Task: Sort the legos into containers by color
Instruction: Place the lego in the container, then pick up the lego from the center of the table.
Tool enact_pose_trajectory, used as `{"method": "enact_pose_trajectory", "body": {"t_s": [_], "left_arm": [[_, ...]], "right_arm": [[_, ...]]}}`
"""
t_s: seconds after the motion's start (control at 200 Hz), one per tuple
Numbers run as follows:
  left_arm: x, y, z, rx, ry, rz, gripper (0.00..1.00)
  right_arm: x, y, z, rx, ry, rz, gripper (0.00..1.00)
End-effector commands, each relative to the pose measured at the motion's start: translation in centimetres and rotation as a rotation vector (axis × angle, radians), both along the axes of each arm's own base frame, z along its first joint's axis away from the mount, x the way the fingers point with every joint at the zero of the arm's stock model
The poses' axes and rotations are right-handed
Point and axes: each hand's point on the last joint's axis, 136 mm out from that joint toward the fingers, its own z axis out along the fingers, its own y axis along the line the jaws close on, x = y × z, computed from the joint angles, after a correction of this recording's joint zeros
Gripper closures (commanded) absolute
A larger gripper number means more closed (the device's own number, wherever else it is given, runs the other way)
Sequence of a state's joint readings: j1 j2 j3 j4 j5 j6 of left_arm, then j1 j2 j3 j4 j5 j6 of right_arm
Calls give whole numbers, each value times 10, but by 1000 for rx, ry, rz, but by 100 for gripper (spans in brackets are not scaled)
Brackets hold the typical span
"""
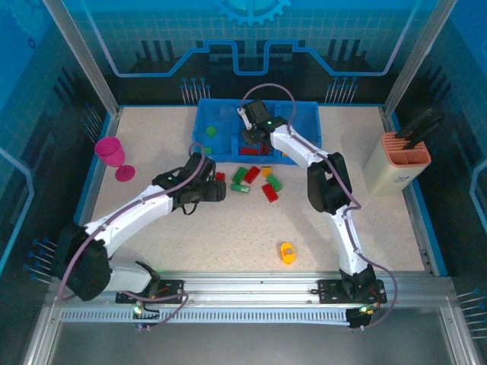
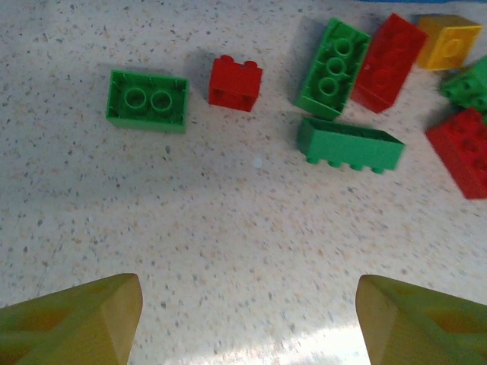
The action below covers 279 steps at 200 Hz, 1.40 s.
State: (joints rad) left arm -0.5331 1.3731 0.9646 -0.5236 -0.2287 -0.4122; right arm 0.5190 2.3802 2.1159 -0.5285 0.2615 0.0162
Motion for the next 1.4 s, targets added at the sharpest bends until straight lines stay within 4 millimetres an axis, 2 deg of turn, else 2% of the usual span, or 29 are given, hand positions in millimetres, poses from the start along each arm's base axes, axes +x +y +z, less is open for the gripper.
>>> {"method": "enact_pose_trajectory", "body": {"t_s": [0.0, 0.165, 0.19, 0.21, 0.27, 0.535, 0.716, 0.921, 1.141, 1.286, 1.391], "left_arm": [[34, 2, 2, 66, -84, 31, 25], [65, -8, -19, 105, -80, 16, 26], [69, -9, -22, 112, -78, 11, 27], [72, -11, -23, 117, -77, 6, 27], [81, -16, -29, 129, -74, -5, 27], [108, -30, -54, 128, -37, -21, 31], [118, -36, -67, 134, -3, -29, 33], [122, -28, -74, 143, 17, -13, 33], [125, -23, -81, 160, 34, -19, 33], [126, -19, -86, 162, 52, -7, 33], [124, -15, -90, 171, 60, -1, 34]], "right_arm": [[3, 13, 3, 15, -23, 23, 59], [-4, 15, 22, 55, -43, 36, 53], [-5, 14, 20, 55, -38, 36, 53], [-7, 15, 36, 71, -57, 41, 52], [-14, 15, 46, 90, -65, 50, 51], [-51, 12, 89, 137, -102, 83, 49], [-83, -4, 101, 148, -97, 47, 49], [-126, -34, 90, 125, -42, 11, 47], [-169, -72, 51, 25, 62, -46, 47], [-188, -87, 30, 0, 119, -80, 46], [-195, -92, 20, -14, 142, -93, 46]]}}
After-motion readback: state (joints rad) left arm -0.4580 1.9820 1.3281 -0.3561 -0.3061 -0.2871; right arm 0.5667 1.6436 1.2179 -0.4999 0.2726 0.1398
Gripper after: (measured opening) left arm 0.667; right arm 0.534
